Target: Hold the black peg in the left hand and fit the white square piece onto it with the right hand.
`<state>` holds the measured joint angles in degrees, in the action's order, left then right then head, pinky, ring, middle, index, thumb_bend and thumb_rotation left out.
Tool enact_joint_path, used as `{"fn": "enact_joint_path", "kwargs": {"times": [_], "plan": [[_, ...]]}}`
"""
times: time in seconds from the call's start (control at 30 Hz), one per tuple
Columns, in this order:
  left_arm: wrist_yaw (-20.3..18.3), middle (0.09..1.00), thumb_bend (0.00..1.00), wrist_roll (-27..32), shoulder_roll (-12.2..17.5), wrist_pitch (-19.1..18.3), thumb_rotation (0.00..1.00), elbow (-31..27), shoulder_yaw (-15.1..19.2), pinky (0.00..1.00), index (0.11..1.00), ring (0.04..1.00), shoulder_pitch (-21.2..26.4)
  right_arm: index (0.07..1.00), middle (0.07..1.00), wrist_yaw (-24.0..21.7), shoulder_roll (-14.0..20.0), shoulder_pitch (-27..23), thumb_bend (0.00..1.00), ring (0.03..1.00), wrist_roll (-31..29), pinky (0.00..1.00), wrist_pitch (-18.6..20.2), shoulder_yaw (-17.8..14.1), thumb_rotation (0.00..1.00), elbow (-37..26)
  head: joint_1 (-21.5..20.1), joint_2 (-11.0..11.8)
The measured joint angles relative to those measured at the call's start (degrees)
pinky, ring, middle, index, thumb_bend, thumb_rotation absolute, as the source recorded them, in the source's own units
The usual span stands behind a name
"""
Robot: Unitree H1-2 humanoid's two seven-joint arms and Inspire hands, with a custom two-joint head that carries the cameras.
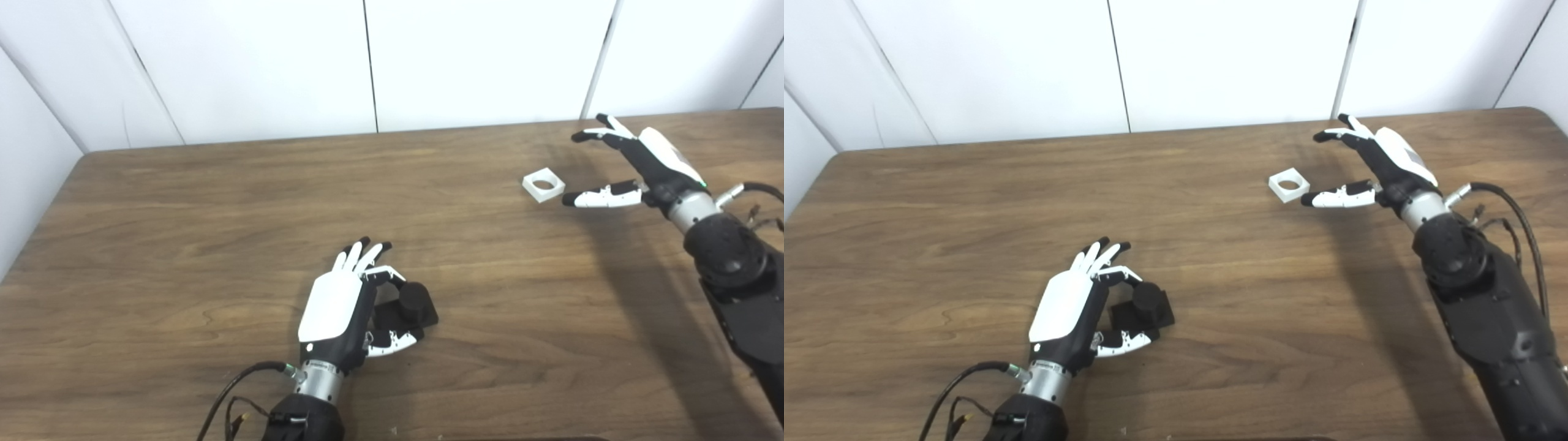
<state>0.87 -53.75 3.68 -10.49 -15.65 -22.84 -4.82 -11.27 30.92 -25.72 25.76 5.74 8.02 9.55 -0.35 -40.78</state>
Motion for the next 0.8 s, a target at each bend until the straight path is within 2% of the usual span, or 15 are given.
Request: {"fn": "enact_joint_path", "kwargs": {"times": [0.13, 0.3, 0.8], "plan": [[0.1, 0.930, 0.52, 0.0, -0.1, 0.0, 0.06, 0.0, 0.0, 1.00, 0.493, 1.000, 0.0, 0.751, 1.000, -0.5, 1.2, -2.2, 0.85, 1.000, 2.2, 1.00, -0.7, 1.7, 0.24, 2.6, -0.2, 0.1], [0.6, 0.930, 0.52, 0.0, -0.2, 0.0, 0.06, 0.4, -0.1, 1.00, 0.493, 1.000, 0.0, 0.742, 1.000, -0.7, 2.3, -4.4, 0.86, 1.000, 4.4, 1.00, -3.5, 4.1, 0.23, 6.7, -0.3, 0.4], [1.9, 0.929, 0.52, 0.0, -1.1, 0.0, 0.06, 1.5, -0.1, 1.00, 0.493, 1.000, 0.1, 0.754, 1.000, -0.7, 2.2, -10.4, 0.85, 1.000, 10.0, 1.00, -6.7, 8.9, 0.23, 15.4, 0.6, 1.0]]}}
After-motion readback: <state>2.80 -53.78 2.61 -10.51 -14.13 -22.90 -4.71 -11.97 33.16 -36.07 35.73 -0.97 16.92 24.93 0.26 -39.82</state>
